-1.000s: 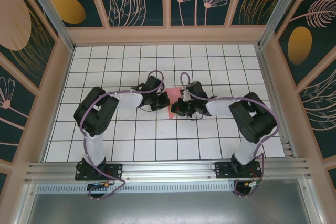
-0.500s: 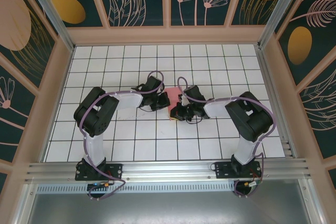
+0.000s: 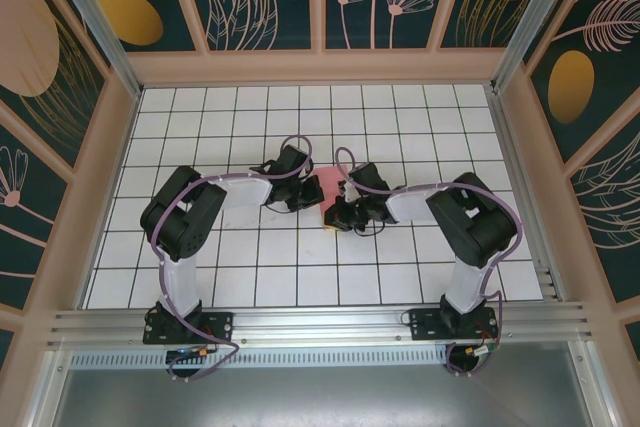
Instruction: Fold a paper plane with a square sheet of paper (pick it up from the middle)
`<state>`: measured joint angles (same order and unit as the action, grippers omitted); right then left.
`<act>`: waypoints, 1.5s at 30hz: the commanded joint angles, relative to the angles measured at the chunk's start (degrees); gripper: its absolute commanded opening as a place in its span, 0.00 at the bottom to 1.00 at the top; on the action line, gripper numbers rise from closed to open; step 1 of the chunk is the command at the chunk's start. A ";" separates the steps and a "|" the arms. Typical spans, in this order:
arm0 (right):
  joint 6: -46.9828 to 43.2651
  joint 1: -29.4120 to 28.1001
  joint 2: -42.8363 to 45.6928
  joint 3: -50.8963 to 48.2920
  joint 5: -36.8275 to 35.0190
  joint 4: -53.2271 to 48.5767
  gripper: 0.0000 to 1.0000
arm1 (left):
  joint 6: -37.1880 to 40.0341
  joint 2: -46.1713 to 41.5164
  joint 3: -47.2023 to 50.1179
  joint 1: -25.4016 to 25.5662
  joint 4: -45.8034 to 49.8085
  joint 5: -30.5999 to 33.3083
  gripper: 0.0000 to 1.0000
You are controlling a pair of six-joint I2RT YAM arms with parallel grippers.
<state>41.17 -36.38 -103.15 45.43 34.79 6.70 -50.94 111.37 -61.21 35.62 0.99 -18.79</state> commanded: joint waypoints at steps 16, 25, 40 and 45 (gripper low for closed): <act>-1.27 4.67 -0.51 3.13 -4.25 -3.25 0.03 | -0.15 0.69 2.49 -0.29 5.06 5.58 0.00; -0.83 4.73 0.49 3.94 -4.60 -4.00 0.02 | 0.04 0.69 2.50 -0.28 5.36 5.84 0.00; -3.72 11.61 -2.77 7.12 -5.96 -5.40 0.01 | 0.47 0.78 2.29 -0.23 6.08 6.42 0.00; -4.17 12.21 -4.07 8.53 -7.51 -6.72 0.01 | 0.75 0.69 2.22 -0.20 6.47 6.81 0.00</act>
<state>38.65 -24.86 -105.93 51.94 29.87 2.31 -50.92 111.04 -60.86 35.81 0.67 -17.47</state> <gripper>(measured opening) 0.066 0.070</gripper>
